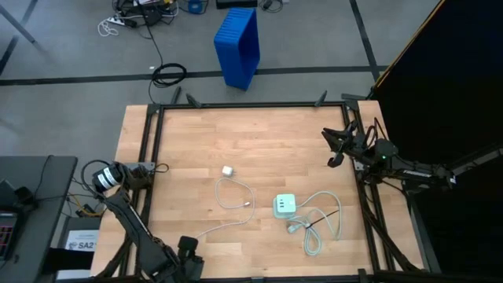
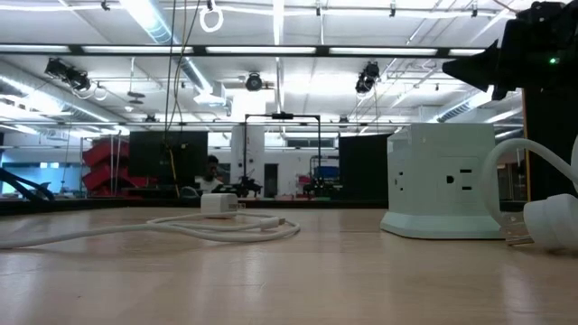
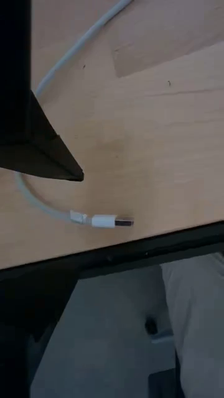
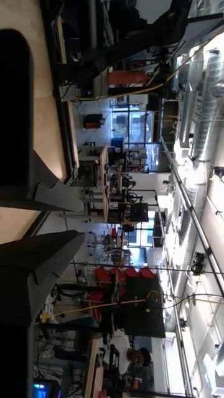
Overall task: Insert USB
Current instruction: Insert the white charger cable into the white charger adapter
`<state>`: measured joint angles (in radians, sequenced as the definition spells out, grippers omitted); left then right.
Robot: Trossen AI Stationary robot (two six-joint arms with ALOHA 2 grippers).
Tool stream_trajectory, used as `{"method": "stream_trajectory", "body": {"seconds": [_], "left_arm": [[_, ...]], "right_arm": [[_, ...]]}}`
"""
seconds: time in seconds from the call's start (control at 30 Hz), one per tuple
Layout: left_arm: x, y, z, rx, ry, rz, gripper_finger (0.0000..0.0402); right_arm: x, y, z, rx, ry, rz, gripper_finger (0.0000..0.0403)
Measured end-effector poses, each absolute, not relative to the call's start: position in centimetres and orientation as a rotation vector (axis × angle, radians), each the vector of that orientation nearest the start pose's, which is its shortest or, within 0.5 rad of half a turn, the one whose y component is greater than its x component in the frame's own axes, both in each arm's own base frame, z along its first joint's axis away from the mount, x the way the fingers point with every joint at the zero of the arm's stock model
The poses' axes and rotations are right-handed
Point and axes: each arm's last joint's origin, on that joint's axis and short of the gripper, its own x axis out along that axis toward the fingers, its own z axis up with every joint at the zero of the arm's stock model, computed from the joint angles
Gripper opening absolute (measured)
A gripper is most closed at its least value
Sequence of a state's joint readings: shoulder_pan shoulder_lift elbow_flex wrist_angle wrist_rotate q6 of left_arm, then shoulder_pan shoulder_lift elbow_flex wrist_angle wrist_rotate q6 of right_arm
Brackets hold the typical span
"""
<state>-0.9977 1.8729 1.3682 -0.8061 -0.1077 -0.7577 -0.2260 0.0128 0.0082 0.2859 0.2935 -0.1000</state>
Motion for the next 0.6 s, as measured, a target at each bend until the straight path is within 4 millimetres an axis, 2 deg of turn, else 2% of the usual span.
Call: {"method": "stream_trajectory", "body": {"seconds": [0.07,0.4,0.6], "left_arm": [[20.2,-30.7,19.6,0.088,1.301,-0.275,0.0211],[20.7,-31.6,16.3,0.134,1.368,-0.289,0.0211],[20.9,-31.8,15.9,0.131,1.366,-0.291,0.0207]], "right_arm": [[8.9,-2.9,19.2,-0.088,-0.259,-0.53,0.0034],[8.8,-2.9,19.3,-0.087,-0.269,-0.53,0.0024],[8.8,-2.9,19.3,-0.087,-0.27,-0.53,0.0031]]}}
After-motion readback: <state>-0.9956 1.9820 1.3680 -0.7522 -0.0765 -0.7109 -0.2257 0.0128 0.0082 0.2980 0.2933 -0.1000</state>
